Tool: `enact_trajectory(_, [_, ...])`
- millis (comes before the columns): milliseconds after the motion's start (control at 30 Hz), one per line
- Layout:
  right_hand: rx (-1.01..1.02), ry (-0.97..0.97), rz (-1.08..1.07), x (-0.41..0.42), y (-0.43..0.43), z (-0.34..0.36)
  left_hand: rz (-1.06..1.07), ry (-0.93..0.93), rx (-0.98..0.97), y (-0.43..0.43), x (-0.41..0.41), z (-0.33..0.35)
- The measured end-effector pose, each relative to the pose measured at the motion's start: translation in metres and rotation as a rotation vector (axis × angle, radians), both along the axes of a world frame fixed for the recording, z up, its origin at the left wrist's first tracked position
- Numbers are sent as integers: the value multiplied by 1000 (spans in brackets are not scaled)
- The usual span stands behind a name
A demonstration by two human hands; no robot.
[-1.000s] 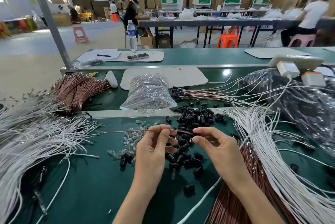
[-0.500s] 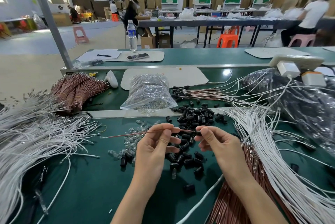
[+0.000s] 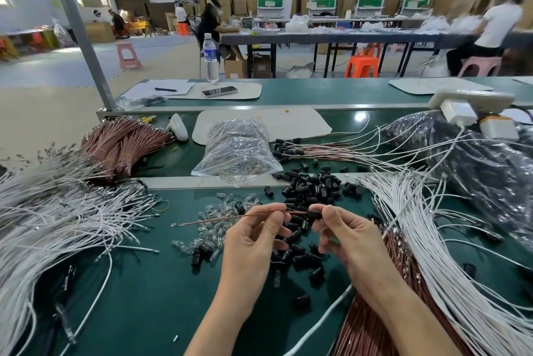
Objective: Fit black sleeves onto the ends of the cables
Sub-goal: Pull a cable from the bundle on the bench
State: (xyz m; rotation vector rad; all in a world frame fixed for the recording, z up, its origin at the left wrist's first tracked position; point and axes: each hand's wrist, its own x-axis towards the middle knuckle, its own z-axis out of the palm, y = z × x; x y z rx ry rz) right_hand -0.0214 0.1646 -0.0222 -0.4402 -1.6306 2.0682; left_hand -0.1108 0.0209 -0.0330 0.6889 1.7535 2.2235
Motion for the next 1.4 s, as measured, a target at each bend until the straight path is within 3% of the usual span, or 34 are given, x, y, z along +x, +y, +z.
enact_trajectory(400, [34,-18,115,-3,-2,-5,-98,-32,-14,-1,2,4])
enact_trajectory(833, [172,-64,70,-4,-10,-3,-152,-14,-63,1,6,4])
enact_trajectory(1167, [-71,76,-258,10,20,8,8,-389,163,-6,-13,4])
enact_trajectory(1267, [-32,55,-187,8,15,10,-11,-418,162,-4,-12,4])
enact_trajectory(1400, [159,-21,41,0,-11,6,-64,-325,93,1,-3,5])
